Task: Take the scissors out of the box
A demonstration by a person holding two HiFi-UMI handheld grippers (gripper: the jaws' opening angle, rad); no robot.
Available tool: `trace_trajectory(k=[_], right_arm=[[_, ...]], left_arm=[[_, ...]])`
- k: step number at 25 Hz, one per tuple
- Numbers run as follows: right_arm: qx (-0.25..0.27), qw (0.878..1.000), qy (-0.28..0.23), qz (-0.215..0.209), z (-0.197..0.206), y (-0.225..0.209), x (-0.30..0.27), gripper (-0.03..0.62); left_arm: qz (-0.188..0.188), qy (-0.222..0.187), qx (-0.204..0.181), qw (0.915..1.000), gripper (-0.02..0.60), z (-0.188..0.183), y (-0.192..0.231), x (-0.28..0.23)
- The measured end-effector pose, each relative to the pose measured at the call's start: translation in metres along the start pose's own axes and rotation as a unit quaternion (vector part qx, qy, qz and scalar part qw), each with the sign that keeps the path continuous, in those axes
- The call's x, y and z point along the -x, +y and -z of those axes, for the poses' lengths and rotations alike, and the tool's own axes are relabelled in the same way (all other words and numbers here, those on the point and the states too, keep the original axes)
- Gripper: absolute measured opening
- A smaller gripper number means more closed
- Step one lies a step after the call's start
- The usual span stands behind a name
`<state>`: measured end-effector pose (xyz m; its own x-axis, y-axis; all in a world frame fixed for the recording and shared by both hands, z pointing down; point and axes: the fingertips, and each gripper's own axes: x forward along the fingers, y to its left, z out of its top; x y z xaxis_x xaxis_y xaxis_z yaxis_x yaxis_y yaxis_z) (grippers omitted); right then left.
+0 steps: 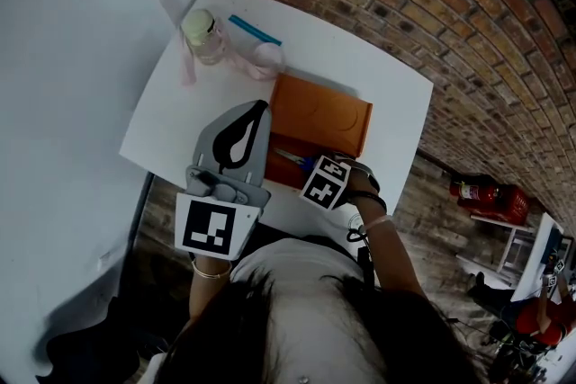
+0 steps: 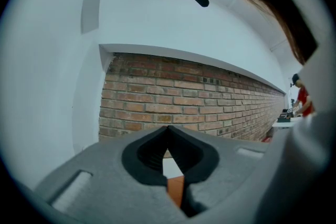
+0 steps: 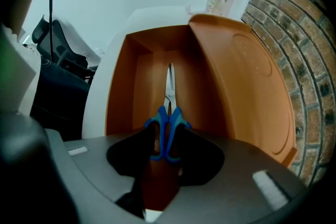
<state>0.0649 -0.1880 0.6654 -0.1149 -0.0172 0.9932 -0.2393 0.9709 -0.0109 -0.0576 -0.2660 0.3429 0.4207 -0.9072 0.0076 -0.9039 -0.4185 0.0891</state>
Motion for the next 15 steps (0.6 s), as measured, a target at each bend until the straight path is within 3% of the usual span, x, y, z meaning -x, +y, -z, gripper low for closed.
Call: trace_trajectory(k=[15], right_arm=[[0.018,1.000,-0.008,0.018,0.0002,0.0029,0.0011,0.098]], left_arm=[[-0.001,-0.005,-0.003,1.0000,0.002,-0.0058,0.0023,0.0036]])
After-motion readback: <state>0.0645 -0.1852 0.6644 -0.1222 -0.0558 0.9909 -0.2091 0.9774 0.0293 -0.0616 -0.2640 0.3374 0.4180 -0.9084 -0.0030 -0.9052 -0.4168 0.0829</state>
